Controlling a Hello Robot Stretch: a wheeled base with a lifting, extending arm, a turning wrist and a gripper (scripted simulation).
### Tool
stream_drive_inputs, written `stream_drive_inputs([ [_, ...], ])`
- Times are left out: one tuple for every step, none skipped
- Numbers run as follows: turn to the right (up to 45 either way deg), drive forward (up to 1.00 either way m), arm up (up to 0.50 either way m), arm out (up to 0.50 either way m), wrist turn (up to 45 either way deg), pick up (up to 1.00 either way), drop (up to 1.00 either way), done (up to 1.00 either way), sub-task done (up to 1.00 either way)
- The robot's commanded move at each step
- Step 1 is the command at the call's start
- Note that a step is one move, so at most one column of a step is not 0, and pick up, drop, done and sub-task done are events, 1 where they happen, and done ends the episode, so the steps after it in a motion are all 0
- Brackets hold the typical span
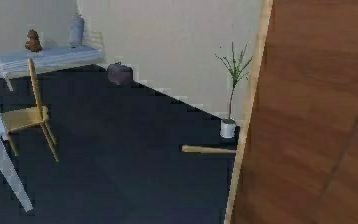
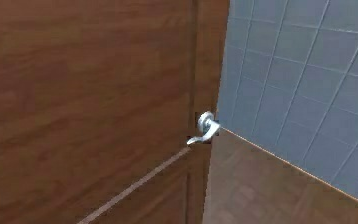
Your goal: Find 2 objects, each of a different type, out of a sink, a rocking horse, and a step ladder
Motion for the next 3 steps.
stream_drive_inputs([
  [-42.0,0.0,0.0,0.0,0.0,0.0,0.0,0.0,0.0],
  [0.0,0.3,0.0,0.0,0.0,0.0,0.0,0.0,0.0],
  [18.0,0.0,0.0,0.0,0.0,0.0,0.0,0.0,0.0],
])
